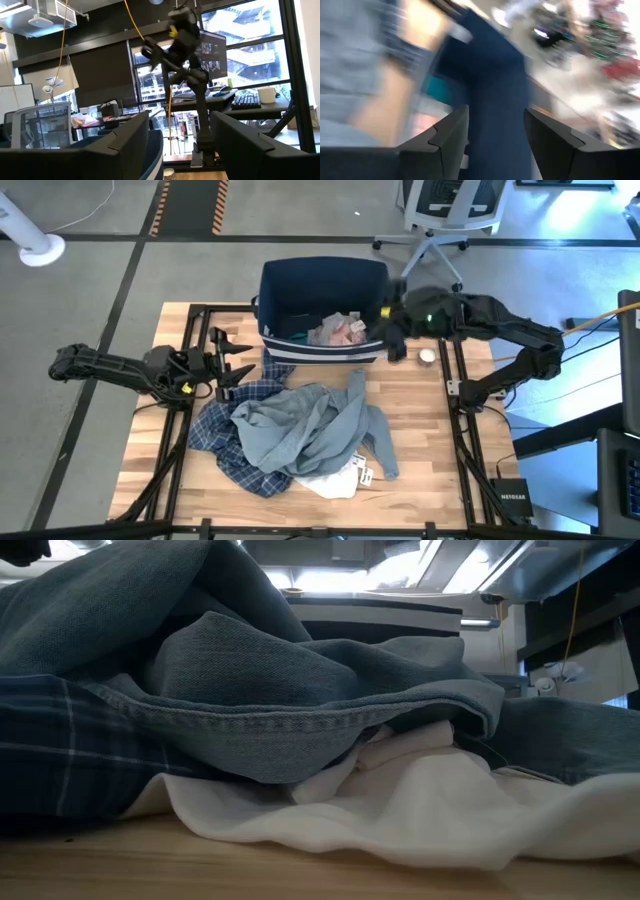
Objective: Sort clothes
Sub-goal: Put the white boxer into the blue laundry bin
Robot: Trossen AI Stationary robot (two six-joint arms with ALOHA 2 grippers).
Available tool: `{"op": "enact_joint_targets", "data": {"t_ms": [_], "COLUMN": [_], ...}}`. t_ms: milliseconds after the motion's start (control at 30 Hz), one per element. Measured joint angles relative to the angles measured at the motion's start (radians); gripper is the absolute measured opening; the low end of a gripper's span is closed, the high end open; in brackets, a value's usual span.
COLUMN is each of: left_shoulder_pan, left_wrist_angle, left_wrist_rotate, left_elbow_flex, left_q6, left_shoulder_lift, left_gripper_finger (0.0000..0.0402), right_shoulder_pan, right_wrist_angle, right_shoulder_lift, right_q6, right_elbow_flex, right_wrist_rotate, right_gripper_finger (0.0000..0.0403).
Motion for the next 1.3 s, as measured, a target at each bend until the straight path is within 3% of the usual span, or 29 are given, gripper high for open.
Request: {"op": "enact_joint_targets", "data": {"t_ms": [100,300,467,600,700,1033,1300], "left_shoulder_pan": [0.000,0.000,0.000,0.000,0.000,0.000,0.000], "left_wrist_angle": [0.000,0.008,0.018,0.018,0.016,0.019,0.018], "left_wrist_rotate": [0.000,-0.001,-0.001,-0.001,-0.001,-0.001,-0.001], "left_elbow_flex": [0.000,0.000,0.000,0.000,0.000,0.000,0.000], "left_q6": [-0.001,-0.028,-0.024,-0.028,-0.025,-0.015,-0.003], "left_shoulder_lift": [0.000,0.000,0.000,0.000,0.000,0.000,0.000], "left_gripper_finger": [0.0208,0.0208,0.0208,0.0208,0.0208,0.0208,0.0208], "right_shoulder_pan": [0.089,0.301,0.428,0.480,0.500,0.518,0.462], "right_wrist_angle": [-0.025,0.034,0.332,0.588,0.687,0.801,0.817], "right_shoulder_lift": [0.001,0.013,0.017,0.051,0.100,0.307,0.320], "right_q6": [0.075,0.138,0.133,0.080,0.059,-0.054,-0.145], "right_elbow_flex": [-0.035,-0.222,-0.461,-0.646,-0.727,-0.737,-0.706], "right_wrist_rotate": [-0.084,-0.096,-0.066,-0.065,-0.070,-0.107,-0.108], "right_gripper_finger": [0.0209,0.0209,0.0209,0.0209,0.0209,0.0209,0.0209]}}
